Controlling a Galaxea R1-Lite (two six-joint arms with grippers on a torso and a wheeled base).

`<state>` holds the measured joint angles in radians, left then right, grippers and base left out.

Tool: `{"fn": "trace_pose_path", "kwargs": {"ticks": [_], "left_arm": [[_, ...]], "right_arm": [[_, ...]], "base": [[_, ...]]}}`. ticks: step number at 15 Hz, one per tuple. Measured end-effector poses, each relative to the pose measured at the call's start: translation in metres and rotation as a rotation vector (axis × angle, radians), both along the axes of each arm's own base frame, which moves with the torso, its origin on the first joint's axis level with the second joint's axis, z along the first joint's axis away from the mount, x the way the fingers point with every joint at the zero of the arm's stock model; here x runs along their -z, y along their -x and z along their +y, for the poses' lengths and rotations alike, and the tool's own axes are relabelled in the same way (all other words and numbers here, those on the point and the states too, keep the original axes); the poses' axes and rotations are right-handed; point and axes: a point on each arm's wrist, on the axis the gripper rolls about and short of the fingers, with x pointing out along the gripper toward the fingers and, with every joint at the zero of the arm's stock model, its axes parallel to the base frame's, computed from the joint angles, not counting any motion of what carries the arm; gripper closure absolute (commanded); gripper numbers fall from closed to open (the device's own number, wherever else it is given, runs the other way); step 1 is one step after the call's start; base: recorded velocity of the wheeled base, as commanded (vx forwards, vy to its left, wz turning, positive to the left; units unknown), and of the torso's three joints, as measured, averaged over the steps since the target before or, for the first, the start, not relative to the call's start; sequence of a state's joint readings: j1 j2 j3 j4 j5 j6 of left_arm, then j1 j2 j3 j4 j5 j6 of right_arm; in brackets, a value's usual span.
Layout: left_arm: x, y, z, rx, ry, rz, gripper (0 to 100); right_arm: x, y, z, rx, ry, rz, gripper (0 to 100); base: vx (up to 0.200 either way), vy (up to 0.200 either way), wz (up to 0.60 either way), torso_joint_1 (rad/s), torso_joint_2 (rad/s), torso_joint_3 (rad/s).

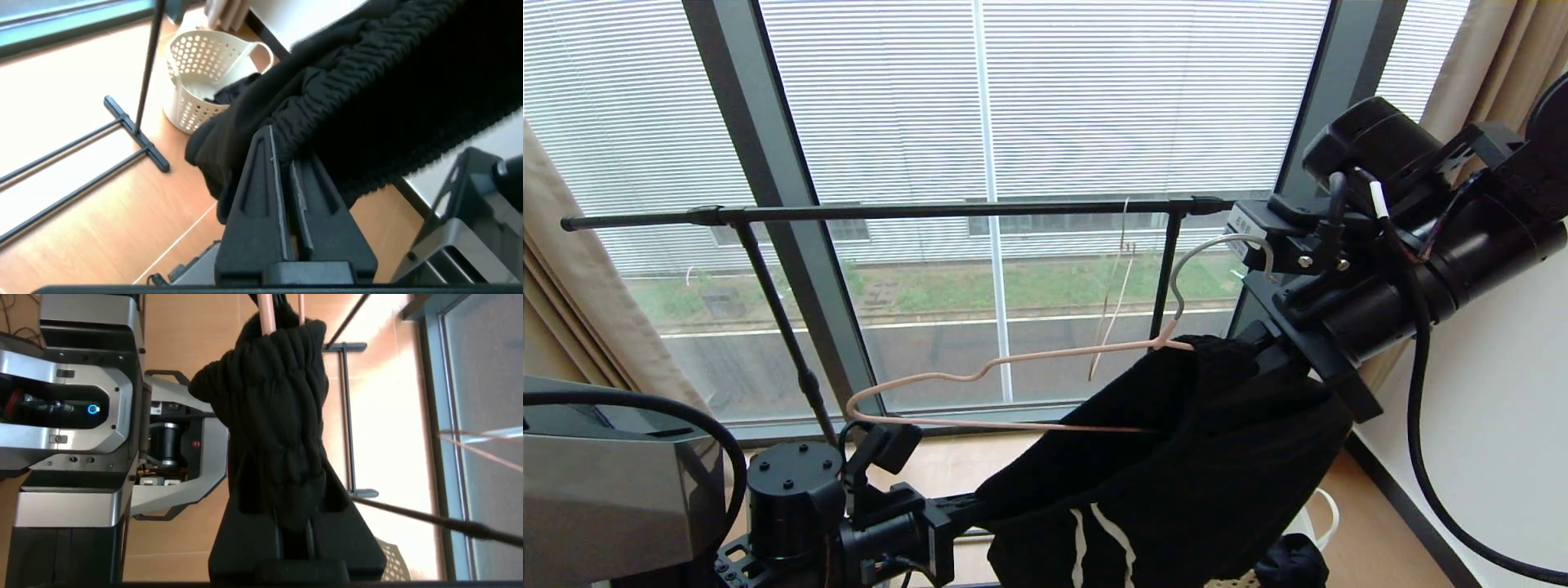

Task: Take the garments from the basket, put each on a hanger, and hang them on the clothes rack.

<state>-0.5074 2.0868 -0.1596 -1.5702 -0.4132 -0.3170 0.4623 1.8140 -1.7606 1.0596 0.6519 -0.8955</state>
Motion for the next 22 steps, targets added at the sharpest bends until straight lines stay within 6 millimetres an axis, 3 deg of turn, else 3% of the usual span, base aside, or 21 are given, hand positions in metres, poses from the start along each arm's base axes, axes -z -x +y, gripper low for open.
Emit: {"fn": "trace_pose_path", "kwargs": {"ticks": [14,22], "left_arm": [[-0.008,-0.022,0.021,-0.111,0.026,-0.053,100],[-0.012,-0.026,0.025,-0.131,0.033,-0.071,100]], "right_arm": [[0.025,0.005,-0.018,0.067,0.098,0.067,100],[0.055,-0.003,-0.029,0.119,0.163,0.062,100]], "base": [[0.0,0.0,0.0,0.0,0.0,0.0],[0.0,0.0,0.0,0.0,0.0,0.0]]}}
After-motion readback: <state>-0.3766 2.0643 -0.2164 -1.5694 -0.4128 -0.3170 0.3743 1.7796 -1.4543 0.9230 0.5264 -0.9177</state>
